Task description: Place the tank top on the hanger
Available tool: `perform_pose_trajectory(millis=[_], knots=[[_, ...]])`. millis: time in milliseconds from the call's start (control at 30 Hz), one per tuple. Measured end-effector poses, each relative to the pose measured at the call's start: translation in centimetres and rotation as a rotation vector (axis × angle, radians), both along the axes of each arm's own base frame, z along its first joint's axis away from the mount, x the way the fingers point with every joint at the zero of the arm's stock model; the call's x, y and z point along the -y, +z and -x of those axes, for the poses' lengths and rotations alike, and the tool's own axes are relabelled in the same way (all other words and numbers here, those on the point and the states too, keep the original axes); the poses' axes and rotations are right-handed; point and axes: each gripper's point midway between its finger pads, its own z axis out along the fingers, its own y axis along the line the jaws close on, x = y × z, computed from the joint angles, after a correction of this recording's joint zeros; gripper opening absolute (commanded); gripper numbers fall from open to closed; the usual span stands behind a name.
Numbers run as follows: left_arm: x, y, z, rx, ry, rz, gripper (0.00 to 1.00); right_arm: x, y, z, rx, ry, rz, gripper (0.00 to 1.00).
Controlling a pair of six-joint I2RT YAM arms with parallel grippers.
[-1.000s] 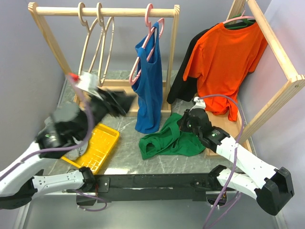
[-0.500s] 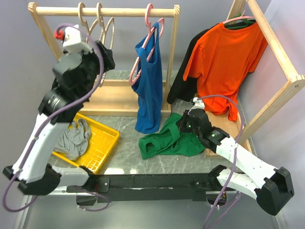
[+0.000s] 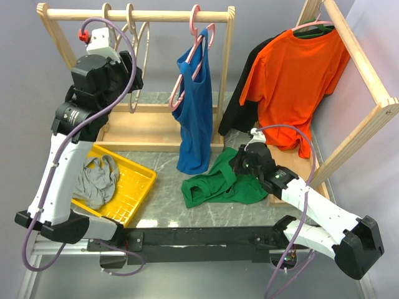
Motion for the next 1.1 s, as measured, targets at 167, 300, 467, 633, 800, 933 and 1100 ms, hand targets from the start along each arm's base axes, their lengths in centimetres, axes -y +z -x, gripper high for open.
perform_pose_trajectory(millis=[167, 300, 467, 633, 800, 933, 1100], knots=[[0.6, -1.2, -1.1, -0.031, -0.022, -0.012, 0.53, 0.0, 0.0, 0.0, 0.0, 0.002, -0.001, 0.0], [0.5, -2.1, -1.9, -0.052, -0.008, -0.037, 0.47, 0.0, 0.0, 0.0, 0.0, 0.002, -0.001, 0.0], [0.3, -2.2, -2.1, -0.05, 0.0, -0.061, 0.36, 0.0, 0.2, 0.0, 0.006, 0.002, -0.005, 0.0], [0.0, -2.2, -2.1, -0.047, 0.005, -0.081, 0.36, -0.1, 0.3, 0.1, 0.006, 0.005, -0.008, 0.0], [-0.3, -2.2, -2.2, -0.047, 0.016, -0.101, 0.38, -0.1, 0.3, 0.1, 0.006, 0.006, -0.007, 0.0], [-0.3, -2.4, -2.3, -0.051, 0.017, -0.11, 0.4, -0.1, 0.3, 0.1, 0.007, 0.007, -0.006, 0.0], [-0.1, -3.0, -2.7, -0.063, 0.016, -0.117, 0.37, -0.1, 0.3, 0.1, 0.007, 0.008, -0.005, 0.0]])
